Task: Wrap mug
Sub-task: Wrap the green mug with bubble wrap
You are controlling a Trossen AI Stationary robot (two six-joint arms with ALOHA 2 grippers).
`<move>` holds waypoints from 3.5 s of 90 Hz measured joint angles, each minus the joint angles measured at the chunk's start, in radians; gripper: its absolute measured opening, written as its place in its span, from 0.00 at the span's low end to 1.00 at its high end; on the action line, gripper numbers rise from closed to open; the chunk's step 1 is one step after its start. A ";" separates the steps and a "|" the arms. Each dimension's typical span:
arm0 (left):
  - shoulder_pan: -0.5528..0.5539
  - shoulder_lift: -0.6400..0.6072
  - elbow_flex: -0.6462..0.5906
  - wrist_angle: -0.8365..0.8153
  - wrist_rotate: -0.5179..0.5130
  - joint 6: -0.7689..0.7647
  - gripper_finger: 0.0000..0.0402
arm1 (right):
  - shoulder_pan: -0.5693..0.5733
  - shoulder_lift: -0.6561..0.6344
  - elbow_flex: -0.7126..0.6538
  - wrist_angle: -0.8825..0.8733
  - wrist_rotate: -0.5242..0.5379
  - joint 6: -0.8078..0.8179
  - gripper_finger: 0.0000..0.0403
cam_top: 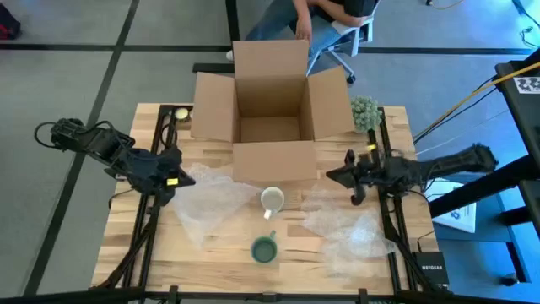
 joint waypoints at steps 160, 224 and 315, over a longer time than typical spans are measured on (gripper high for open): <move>0.000 0.002 0.000 -0.006 0.027 0.041 0.00 | 0.071 1.130 0.917 -0.711 -0.017 -0.342 0.46; -0.026 0.002 0.000 -0.005 0.027 0.035 0.00 | 0.071 1.082 0.919 -1.118 0.049 -0.289 0.02; -0.054 0.003 0.000 -0.002 0.026 0.014 0.00 | 0.070 1.059 1.032 -0.902 0.003 -0.283 0.33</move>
